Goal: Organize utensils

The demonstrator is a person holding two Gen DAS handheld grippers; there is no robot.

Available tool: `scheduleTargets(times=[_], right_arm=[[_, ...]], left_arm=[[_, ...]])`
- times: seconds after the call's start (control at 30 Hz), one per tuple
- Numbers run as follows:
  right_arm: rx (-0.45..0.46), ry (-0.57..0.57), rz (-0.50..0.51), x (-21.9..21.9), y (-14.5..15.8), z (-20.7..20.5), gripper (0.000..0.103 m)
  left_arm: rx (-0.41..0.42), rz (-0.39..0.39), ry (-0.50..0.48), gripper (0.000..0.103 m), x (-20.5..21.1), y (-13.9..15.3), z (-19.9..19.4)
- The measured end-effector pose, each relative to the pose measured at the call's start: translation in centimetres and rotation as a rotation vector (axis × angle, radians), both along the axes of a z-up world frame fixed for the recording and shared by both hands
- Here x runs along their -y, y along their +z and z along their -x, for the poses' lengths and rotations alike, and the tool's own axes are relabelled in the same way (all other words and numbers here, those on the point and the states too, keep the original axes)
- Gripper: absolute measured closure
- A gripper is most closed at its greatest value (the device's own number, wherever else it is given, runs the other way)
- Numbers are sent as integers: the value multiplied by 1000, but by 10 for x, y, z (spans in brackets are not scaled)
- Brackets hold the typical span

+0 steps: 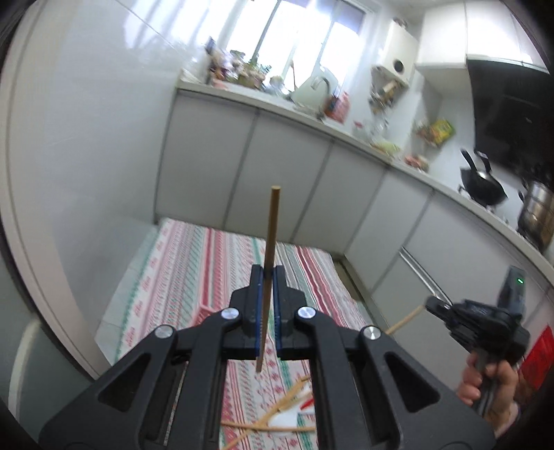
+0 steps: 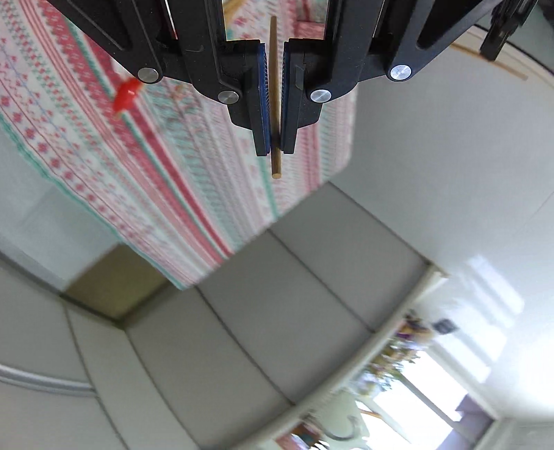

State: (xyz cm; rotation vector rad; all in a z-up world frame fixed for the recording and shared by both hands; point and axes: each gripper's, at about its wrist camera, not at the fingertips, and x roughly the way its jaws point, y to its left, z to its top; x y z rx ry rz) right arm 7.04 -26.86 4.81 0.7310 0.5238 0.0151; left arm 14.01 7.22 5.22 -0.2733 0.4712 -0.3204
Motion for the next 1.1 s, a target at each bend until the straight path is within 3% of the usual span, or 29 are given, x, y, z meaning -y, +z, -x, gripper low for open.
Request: scheduleTargets(times=[0.2,0.5,0.83,1.1], right_arm=[[107,39,14,-23,17,-4,98],[202,88,41,-63,25,-26,98],[233,159,172,-117,11,-62,98],[167,260,297,-161,-22,-90,98]], left_arm=[[28,-32,80,97,-5,-10,-21],[96,-156,88,97,6,-21,-40],[-11,-201,74,97,-1,-58,-67],[-71,-195,44,97,3,-69,-73]])
